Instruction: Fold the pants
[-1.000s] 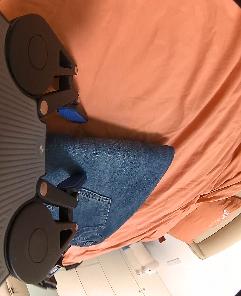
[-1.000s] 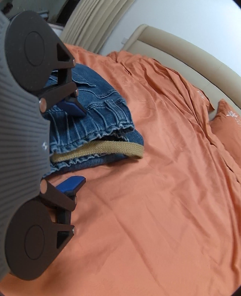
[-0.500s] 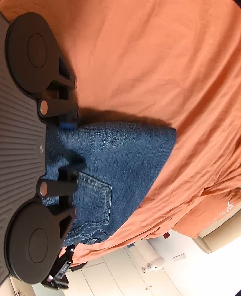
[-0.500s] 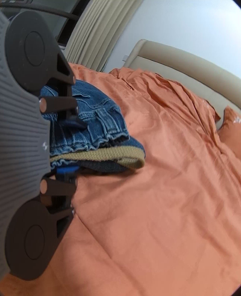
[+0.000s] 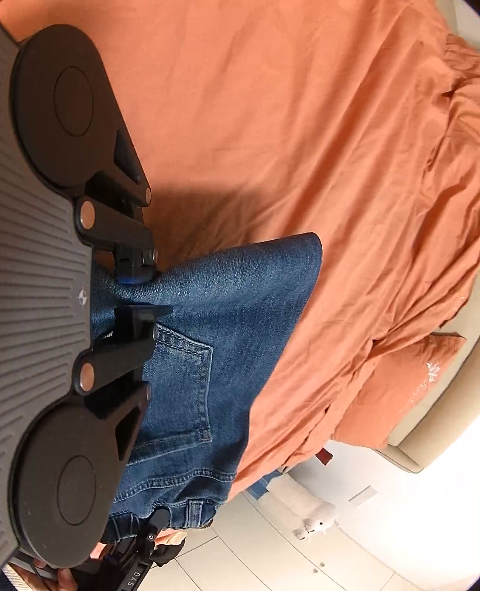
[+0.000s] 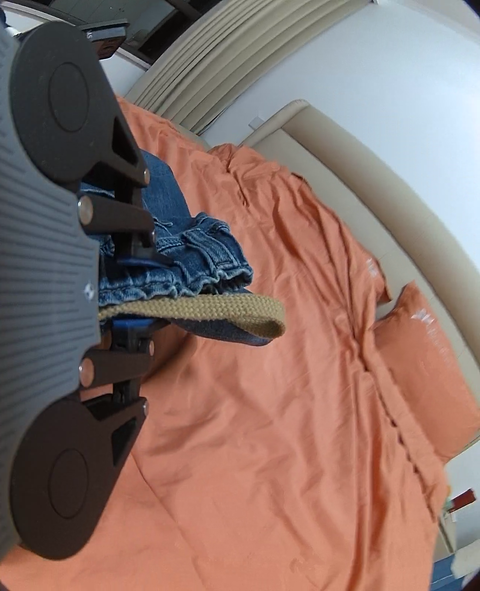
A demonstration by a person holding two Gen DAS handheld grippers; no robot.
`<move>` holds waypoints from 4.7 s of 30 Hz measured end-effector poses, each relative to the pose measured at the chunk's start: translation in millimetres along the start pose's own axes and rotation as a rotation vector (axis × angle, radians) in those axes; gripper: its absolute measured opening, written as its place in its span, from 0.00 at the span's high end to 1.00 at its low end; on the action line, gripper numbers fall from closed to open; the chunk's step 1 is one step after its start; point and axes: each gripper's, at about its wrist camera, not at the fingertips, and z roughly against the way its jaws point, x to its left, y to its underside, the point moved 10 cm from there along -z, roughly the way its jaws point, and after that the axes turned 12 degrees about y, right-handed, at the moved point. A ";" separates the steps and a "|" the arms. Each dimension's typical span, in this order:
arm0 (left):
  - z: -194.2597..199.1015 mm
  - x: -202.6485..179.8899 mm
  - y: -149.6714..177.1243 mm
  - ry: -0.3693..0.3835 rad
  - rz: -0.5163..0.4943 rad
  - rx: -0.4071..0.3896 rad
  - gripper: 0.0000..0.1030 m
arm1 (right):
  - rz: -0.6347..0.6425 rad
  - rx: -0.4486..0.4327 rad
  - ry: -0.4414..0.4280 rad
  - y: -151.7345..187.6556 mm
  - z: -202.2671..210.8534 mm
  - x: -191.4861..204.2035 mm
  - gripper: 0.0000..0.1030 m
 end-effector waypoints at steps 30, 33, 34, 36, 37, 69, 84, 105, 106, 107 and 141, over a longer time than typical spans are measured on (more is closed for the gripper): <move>239.7 142.5 -51.8 -0.246 0.041 -0.074 0.91 | 0.063 0.275 -0.233 117.3 -49.5 277.9 0.80; 235.5 170.8 -51.4 -0.254 0.068 -0.071 0.91 | 0.069 0.302 -0.223 130.1 -79.1 285.4 0.80; 232.1 181.2 -50.0 -0.253 0.075 -0.066 0.91 | 0.068 0.313 -0.215 134.1 -88.4 285.9 0.81; 222.3 197.9 -47.6 -0.254 0.087 -0.055 0.91 | 0.076 0.335 -0.200 143.6 -103.8 283.9 0.81; 219.5 208.5 -44.4 -0.253 0.096 -0.048 0.91 | 0.082 0.348 -0.193 148.2 -111.7 282.3 0.81; 284.5 216.4 16.0 -0.584 -0.048 0.071 0.73 | 0.380 0.194 0.103 166.0 -70.4 241.3 0.74; 243.0 191.6 72.8 -0.575 -0.193 0.084 0.74 | 0.677 0.117 0.072 240.1 -67.5 274.1 0.70; 285.7 121.5 56.9 -0.569 -0.225 -0.044 0.68 | 0.664 0.127 0.062 207.4 -23.0 307.7 0.47; 292.2 106.2 53.2 -0.562 -0.233 -0.069 0.68 | 0.661 0.106 0.055 201.5 -10.6 313.2 0.46; 298.5 92.0 49.7 -0.556 -0.240 -0.101 0.68 | 0.658 0.079 0.049 195.2 3.7 318.9 0.41; 320.9 -10.6 120.4 -0.630 -0.201 -0.309 0.14 | 0.575 -0.185 0.119 245.1 157.1 314.2 0.21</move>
